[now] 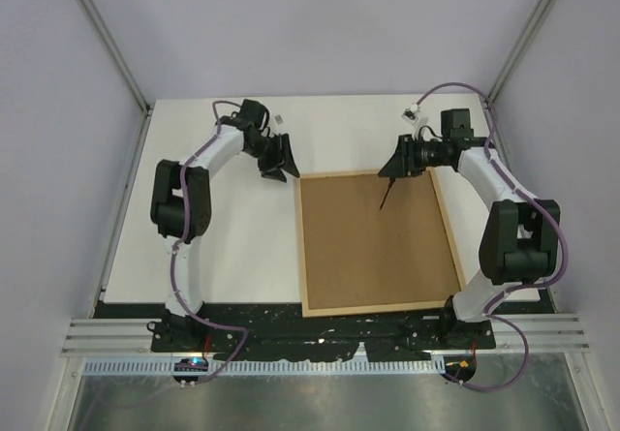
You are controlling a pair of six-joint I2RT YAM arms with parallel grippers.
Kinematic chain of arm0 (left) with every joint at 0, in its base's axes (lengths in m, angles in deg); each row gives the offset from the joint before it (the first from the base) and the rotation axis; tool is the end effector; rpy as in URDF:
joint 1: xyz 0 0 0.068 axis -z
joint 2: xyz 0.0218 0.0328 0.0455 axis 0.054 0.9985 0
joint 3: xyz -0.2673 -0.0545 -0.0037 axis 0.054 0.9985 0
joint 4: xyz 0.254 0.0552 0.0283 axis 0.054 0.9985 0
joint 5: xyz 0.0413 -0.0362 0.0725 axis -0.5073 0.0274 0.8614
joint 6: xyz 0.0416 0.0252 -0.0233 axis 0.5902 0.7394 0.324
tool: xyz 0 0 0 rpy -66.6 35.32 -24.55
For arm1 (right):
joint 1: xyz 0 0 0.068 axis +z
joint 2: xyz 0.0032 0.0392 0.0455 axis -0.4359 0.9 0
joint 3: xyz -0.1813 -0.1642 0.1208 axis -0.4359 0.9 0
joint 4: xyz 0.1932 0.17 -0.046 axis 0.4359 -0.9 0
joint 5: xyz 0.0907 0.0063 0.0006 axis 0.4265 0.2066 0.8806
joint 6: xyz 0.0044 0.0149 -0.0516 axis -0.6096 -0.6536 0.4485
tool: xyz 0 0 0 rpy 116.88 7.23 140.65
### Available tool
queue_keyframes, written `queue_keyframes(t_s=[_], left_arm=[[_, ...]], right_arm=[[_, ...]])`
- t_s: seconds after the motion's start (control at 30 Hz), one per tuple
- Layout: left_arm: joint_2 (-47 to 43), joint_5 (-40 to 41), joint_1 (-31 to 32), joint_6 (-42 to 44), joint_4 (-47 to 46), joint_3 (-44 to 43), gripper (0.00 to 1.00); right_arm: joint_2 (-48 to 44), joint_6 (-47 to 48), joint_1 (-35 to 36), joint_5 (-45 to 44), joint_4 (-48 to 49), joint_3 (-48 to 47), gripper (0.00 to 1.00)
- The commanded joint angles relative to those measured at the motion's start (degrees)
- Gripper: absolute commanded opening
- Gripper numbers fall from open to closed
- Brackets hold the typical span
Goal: Take the photo out of the frame
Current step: Place the screwdriver at the center of the board.
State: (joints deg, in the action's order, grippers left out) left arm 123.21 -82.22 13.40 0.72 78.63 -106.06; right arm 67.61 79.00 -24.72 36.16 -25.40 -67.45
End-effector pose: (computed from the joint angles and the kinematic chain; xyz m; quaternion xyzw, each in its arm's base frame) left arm 0.4290 -0.1467 0.1948 -0.0289 0.9407 -0.3254 0.0916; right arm 0.3452 0.0360 0.2537 -0.2022 0.8312 0.4242 0.2972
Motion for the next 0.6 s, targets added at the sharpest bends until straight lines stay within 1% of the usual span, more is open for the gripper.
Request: queue_keyframes(t_s=[0.0, 0.03, 0.07, 0.13, 0.17, 0.2, 0.23, 0.27, 0.37, 0.4, 0.47, 0.57], left_arm=[[1.2, 5.5, 1.9, 7.2, 8.8, -8.1, 0.54], [1.9, 6.4, 2.3, 8.4, 10.2, -9.0, 0.56], [2.8, 7.6, 2.8, 9.7, 11.7, -10.8, 0.57], [4.7, 10.8, 4.4, 12.3, 16.2, -15.7, 0.64], [6.0, 12.7, 5.3, 13.9, 18.4, -18.0, 0.65], [7.0, 13.9, 6.1, 14.8, 19.7, -19.6, 0.65], [7.8, 14.4, 6.6, 15.5, 21.2, -20.8, 0.66], [9.1, 15.5, 7.2, 15.8, 22.0, -22.0, 0.66], [10.8, 16.9, 7.7, 16.6, 23.4, -23.3, 0.67], [11.4, 17.4, 7.8, 16.8, 24.1, -23.8, 0.67], [12.4, 18.4, 8.0, 17.8, 25.1, -24.8, 0.68], [13.7, 19.8, 8.8, 19.1, 27.0, -26.9, 0.68]], right_arm=[[-0.9, 4.9, -5.5, -17.7, -2.7, -6.6, 0.08], [0.8, 6.5, -6.4, -20.2, -5.5, -9.5, 0.08], [1.9, 7.6, -8.4, -20.6, -7.2, -11.6, 0.08], [5.7, 10.2, -10.9, -22.0, -14.4, -18.2, 0.08], [8.8, 13.1, -11.5, -22.2, -21.4, -23.0, 0.08], [10.1, 16.0, -12.7, -22.8, -28.0, -25.8, 0.08], [12.5, 17.0, -13.9, -23.2, -30.3, -29.7, 0.08], [13.4, 19.5, -14.2, -24.3, -34.4, -31.0, 0.08], [16.3, 24.1, -16.0, -29.2, -38.8, -33.9, 0.08], [16.6, 26.0, -16.2, -32.7, -40.1, -34.1, 0.08], [18.1, 28.6, -16.4, -36.8, -41.2, -34.3, 0.08], [22.0, 31.2, -17.5, -39.5, -42.7, -36.3, 0.08]])
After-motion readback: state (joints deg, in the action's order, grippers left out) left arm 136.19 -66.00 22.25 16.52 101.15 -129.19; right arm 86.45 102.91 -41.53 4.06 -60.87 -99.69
